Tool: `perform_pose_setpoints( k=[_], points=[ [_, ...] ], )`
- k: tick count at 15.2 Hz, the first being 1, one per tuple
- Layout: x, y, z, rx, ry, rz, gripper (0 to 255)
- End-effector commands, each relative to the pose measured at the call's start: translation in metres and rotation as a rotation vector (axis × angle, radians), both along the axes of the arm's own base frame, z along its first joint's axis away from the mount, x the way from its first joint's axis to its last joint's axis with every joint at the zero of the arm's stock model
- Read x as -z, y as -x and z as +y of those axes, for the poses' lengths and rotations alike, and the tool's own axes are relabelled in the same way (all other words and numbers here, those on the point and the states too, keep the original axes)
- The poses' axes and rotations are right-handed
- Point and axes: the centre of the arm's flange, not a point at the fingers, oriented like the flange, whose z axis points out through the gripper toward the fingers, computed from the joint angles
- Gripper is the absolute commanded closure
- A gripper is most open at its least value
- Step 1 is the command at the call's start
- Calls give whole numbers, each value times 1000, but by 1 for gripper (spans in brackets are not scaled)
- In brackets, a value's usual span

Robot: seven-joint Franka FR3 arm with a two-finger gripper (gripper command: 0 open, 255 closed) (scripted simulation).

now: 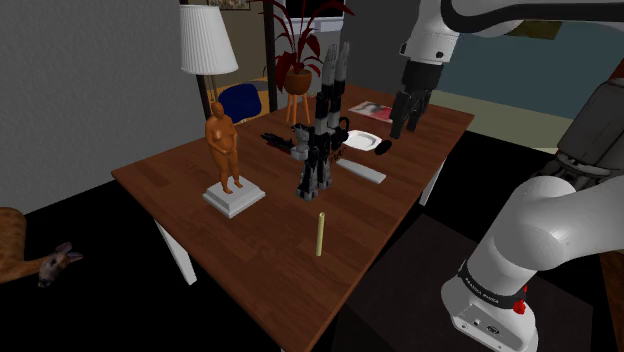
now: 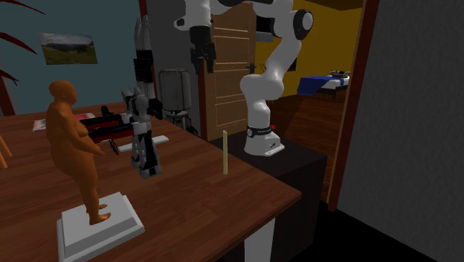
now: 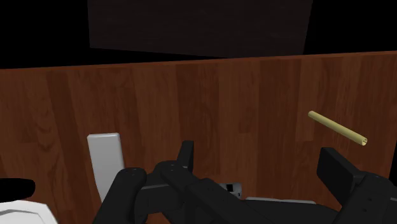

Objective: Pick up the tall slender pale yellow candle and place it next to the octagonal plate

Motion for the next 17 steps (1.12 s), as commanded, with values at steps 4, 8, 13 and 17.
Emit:
perform_pose_setpoints(
  k=[4,8,13,17],
  points=[
    [19,-10,36,-16,17,2,0],
    [44,-22,84,-37,40,5,0],
    [78,-35,144,-63,68,8,0],
    [106,-45,191,-84,91,11,0]
  ],
)
